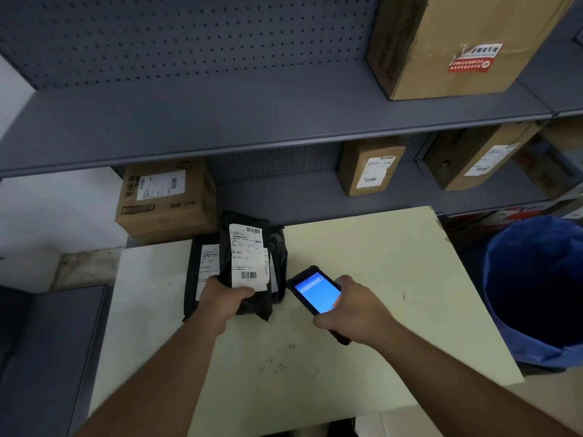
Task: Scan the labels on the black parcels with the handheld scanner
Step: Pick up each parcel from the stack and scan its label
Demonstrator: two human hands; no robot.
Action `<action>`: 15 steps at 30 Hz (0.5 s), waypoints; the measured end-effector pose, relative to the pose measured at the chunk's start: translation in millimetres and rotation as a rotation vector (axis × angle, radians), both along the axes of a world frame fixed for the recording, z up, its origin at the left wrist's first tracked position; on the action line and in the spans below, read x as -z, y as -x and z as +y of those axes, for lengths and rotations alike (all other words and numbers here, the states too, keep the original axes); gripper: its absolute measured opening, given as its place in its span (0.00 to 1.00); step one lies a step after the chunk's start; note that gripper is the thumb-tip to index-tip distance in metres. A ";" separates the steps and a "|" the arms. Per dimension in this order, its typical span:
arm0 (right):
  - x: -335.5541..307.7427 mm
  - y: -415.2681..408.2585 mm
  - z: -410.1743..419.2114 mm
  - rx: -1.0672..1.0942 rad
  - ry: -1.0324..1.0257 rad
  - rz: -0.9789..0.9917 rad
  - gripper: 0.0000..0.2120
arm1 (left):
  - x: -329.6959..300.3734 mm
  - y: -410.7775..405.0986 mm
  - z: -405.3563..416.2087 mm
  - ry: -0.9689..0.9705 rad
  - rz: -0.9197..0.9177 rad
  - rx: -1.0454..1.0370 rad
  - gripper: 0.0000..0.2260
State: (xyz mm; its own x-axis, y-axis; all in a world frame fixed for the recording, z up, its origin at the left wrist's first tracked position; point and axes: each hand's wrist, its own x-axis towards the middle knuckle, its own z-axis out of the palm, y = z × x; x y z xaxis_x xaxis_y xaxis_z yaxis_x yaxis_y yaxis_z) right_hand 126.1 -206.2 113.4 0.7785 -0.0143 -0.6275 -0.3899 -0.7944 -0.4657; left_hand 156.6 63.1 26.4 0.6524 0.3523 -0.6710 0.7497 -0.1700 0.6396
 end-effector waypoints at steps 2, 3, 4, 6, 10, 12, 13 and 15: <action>-10.2 -2.2 -1.8 -0.017 -0.033 0.032 0.26 | -4.8 1.6 0.0 0.022 -0.044 0.003 0.30; -15.2 -3.0 -2.3 -0.026 -0.051 0.046 0.25 | -8.4 2.2 -0.9 0.027 -0.070 -0.001 0.32; -19.7 -3.8 -2.1 -0.032 -0.063 0.058 0.25 | -11.9 2.7 -2.3 0.030 -0.096 -0.010 0.33; -28.5 -4.2 -0.5 -0.041 -0.087 0.070 0.25 | -20.3 3.6 -6.4 0.035 -0.150 -0.027 0.34; -41.7 -5.0 5.1 -0.038 -0.151 0.096 0.25 | -31.4 5.8 -14.3 0.021 -0.232 -0.056 0.32; -46.6 -5.6 8.5 -0.042 -0.174 0.101 0.26 | -33.6 7.8 -16.6 0.014 -0.266 -0.064 0.31; -48.9 -5.6 10.2 -0.044 -0.182 0.102 0.27 | -34.7 9.1 -17.2 0.009 -0.280 -0.066 0.31; -53.1 -4.6 12.9 -0.047 -0.191 0.103 0.28 | -37.5 12.3 -18.3 0.007 -0.300 -0.067 0.31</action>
